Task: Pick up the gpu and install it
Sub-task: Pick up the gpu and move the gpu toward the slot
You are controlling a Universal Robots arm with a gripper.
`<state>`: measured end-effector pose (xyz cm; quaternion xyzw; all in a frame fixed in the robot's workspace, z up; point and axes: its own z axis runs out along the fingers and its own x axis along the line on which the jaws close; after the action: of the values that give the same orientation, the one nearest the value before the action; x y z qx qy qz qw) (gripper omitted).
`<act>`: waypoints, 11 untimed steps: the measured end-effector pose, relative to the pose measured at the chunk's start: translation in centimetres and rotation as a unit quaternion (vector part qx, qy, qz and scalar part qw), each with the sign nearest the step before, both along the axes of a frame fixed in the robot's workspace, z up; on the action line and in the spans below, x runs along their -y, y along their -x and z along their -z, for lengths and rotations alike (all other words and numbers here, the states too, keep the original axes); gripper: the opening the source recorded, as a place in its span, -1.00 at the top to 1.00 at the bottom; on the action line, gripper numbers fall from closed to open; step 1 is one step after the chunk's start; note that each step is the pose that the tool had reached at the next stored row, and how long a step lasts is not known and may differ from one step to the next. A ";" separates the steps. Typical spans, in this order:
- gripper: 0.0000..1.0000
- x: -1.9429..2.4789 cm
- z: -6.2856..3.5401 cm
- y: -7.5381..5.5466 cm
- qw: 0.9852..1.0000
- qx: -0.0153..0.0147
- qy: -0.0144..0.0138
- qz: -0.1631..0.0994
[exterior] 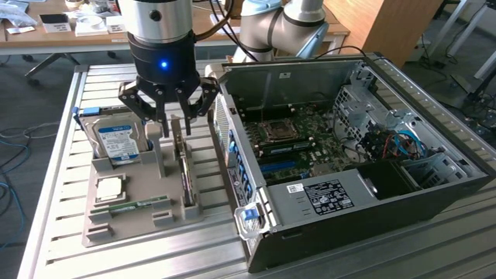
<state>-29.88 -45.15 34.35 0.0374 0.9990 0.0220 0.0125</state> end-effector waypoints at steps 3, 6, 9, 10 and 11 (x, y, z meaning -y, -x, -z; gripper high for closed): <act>0.17 0.00 0.24 0.0 1.000 0.000 0.000 0.000; 0.17 0.00 0.50 0.0 1.000 0.000 0.000 0.000; 0.17 0.00 0.71 0.0 1.000 0.000 0.000 0.000; 0.17 0.00 0.78 0.0 1.000 0.000 0.000 0.000; 0.17 0.00 0.85 0.0 1.000 0.000 0.000 0.000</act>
<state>-29.88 -45.15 33.50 0.0374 0.9990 0.0219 0.0125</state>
